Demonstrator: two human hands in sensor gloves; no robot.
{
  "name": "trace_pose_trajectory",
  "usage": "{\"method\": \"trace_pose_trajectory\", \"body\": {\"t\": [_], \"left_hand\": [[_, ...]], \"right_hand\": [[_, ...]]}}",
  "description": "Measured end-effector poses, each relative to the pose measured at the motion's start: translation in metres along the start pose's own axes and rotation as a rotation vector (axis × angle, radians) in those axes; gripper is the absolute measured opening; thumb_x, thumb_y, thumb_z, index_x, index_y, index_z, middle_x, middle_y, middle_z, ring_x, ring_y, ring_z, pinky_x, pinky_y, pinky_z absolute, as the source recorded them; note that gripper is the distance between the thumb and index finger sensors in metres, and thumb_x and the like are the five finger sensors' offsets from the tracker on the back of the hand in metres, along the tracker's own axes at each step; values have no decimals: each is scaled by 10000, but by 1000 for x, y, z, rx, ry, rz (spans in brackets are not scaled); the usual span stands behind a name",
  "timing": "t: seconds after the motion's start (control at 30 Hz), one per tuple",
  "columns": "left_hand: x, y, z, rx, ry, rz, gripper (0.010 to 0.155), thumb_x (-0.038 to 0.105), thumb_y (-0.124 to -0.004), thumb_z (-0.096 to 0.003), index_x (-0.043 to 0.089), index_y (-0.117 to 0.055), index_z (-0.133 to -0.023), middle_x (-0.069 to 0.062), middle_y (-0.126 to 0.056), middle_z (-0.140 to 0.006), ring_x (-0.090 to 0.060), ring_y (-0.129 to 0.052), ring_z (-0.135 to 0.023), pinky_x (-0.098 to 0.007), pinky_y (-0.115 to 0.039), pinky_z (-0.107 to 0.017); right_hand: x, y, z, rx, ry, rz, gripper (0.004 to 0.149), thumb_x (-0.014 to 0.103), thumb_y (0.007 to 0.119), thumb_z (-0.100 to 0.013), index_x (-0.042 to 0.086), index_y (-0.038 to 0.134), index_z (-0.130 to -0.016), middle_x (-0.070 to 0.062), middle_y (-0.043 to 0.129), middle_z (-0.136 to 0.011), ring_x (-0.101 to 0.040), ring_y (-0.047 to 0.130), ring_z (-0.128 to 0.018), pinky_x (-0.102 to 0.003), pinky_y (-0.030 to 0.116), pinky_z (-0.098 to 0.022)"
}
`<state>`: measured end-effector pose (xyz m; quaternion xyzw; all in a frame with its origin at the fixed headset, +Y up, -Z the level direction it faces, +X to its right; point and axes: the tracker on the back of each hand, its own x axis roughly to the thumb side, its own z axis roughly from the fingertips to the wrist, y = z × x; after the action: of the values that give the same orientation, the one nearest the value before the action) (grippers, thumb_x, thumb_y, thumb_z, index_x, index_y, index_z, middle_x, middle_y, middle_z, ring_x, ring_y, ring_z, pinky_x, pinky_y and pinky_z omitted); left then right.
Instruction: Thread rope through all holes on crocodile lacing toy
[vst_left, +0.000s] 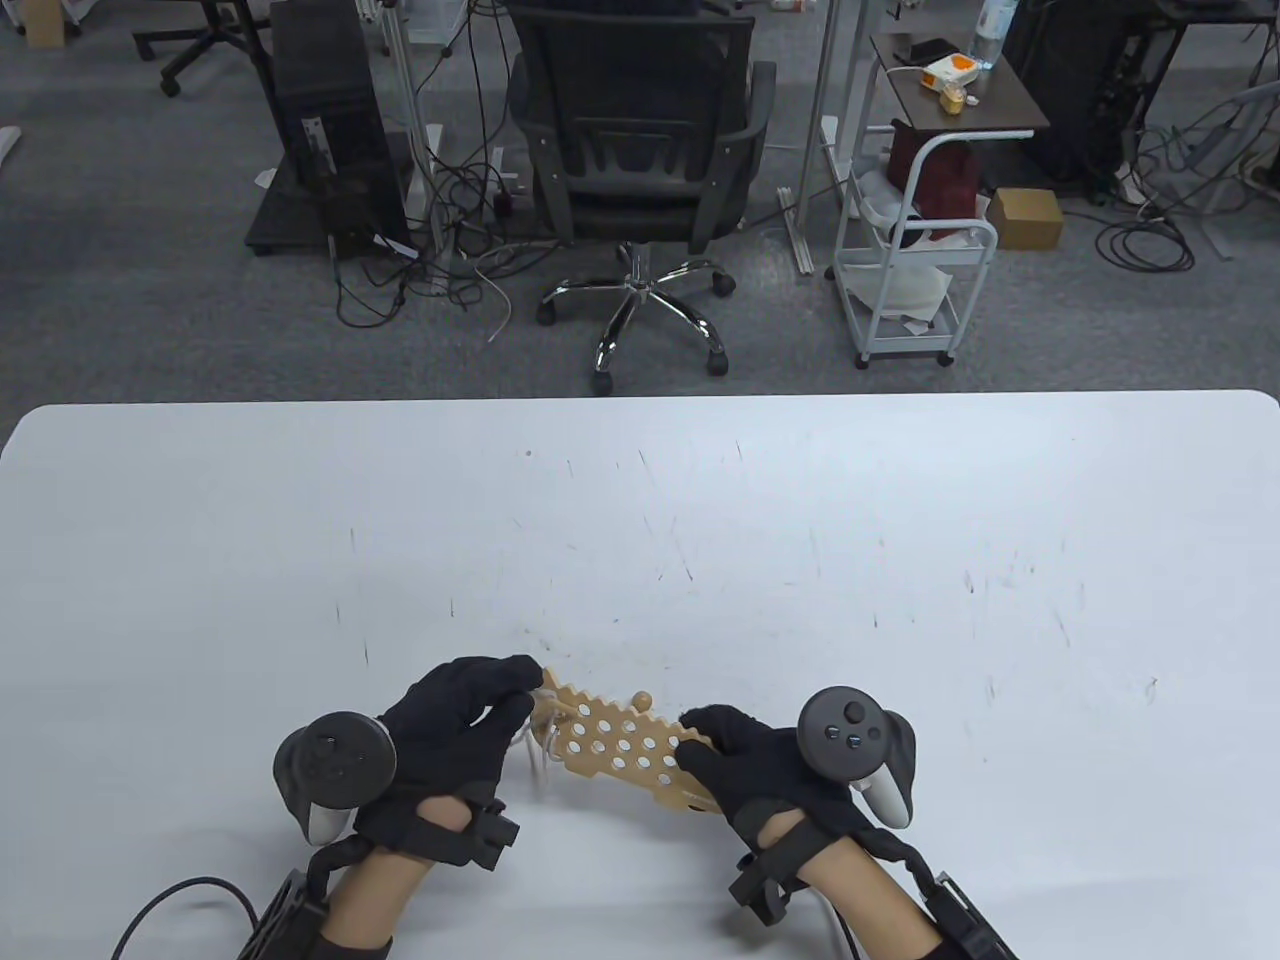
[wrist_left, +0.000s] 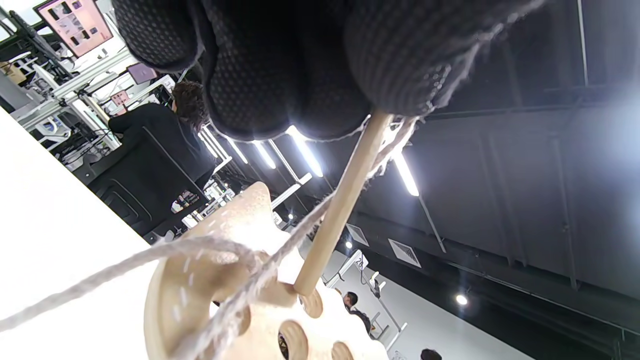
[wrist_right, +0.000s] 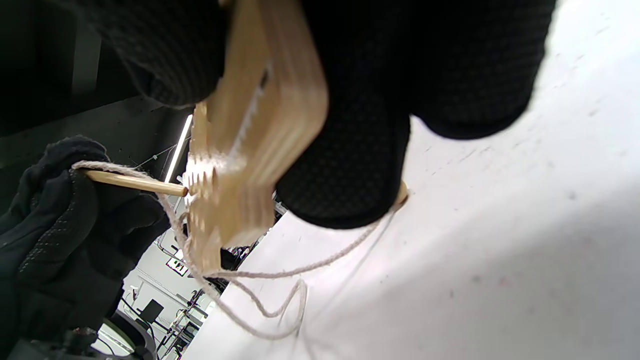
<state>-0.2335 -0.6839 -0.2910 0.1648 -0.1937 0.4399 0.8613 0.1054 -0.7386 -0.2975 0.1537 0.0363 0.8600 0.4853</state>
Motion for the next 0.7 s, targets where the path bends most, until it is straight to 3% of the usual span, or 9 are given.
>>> {"method": "trace_pose_trajectory", "body": {"t": [0.43, 0.7], "left_hand": [[9, -5, 2, -5, -73, -112, 413, 382, -908, -397, 446, -898, -805, 56, -966, -773, -227, -969, -684, -509, -703, -688], [8, -14, 3, -48, -75, -161, 418, 427, -888, -401, 366, -915, -813, 19, -893, -866, -267, -889, -777, -532, -636, -717]], "right_hand": [[1, 2, 0, 13, 3, -35, 452, 391, 817, -447, 145, 789, -826, -40, 1003, -594, -225, 1105, -367, -422, 873, -326], [2, 3, 1, 13, 2, -60, 451, 389, 815, -449, 147, 787, -828, -40, 998, -602, -225, 1104, -370, -424, 873, -325]]}}
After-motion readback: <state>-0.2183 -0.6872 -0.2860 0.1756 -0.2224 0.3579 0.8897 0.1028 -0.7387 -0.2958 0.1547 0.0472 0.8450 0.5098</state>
